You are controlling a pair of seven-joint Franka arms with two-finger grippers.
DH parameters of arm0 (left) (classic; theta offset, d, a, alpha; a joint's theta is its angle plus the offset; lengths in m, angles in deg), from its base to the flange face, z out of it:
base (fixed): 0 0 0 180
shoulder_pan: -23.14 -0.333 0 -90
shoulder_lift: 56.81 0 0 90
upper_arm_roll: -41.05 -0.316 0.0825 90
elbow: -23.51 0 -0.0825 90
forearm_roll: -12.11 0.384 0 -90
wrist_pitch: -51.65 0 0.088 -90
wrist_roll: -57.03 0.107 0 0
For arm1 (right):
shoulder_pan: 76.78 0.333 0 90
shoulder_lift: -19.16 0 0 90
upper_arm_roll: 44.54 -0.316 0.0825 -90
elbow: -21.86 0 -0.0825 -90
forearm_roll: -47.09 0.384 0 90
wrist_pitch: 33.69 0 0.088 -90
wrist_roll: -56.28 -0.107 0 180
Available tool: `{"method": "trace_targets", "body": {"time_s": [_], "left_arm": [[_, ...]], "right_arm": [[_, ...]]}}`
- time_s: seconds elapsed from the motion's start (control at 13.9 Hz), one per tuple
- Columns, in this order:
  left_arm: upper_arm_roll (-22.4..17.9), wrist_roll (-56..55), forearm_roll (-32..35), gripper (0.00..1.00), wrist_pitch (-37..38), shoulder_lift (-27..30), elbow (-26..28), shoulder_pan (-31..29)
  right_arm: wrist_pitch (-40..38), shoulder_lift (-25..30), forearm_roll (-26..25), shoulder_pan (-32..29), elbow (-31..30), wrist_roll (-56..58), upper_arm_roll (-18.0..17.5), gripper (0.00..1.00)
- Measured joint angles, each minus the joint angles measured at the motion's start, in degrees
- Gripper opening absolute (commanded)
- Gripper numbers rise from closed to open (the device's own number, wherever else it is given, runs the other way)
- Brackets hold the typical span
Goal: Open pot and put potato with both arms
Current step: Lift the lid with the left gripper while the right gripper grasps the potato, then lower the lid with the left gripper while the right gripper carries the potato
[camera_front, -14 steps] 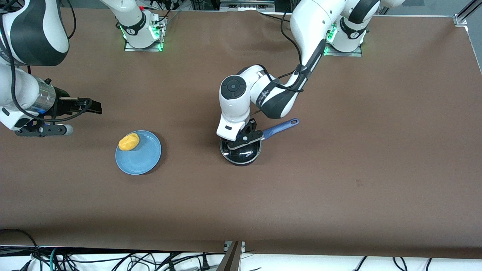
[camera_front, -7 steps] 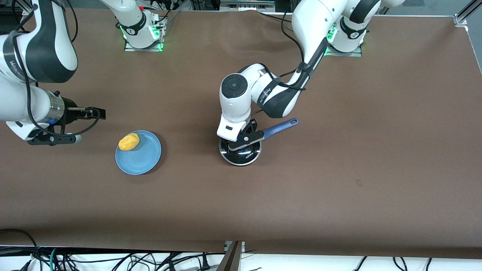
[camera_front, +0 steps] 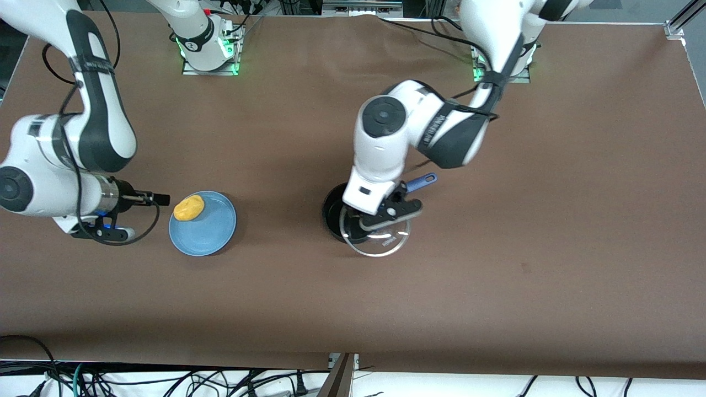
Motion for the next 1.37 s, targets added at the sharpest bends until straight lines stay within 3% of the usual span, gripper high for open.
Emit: {"method": "trace_targets", "body": {"time_s": [0.22, 0.43, 0.79, 1.08, 1.37], "left_arm": [[-0.1, 15.8, -2.4, 0.54, 0.0, 5.1, 6.7, -7.8], [0.0, 28.2, -2.7, 0.55, -0.7, 10.0, 14.6, -14.1], [-0.2, 48.4, -3.4, 0.55, -10.9, 17.2, 31.8, -23.7], [-2.0, 64.1, -4.2, 0.56, -17.4, 19.9, 41.7, -29.9], [-9.8, 84.1, -13.3, 0.56, -24.5, 19.9, 48.4, -31.1]], "right_arm": [[9.5, -2.0, 0.1, 0.0, -5.5, -6.2, -0.2, 0.99], [12.5, -4.7, 0.3, 0.1, -6.7, -10.3, -0.4, 0.99], [16.1, -6.0, 0.4, 0.2, -9.0, -14.3, -0.8, 0.99], [17.4, -6.5, 1.1, 0.2, -9.6, -15.0, -0.9, 0.76], [17.5, -6.7, 1.3, 0.2, -9.6, -15.1, -1.0, 0.42]]}}
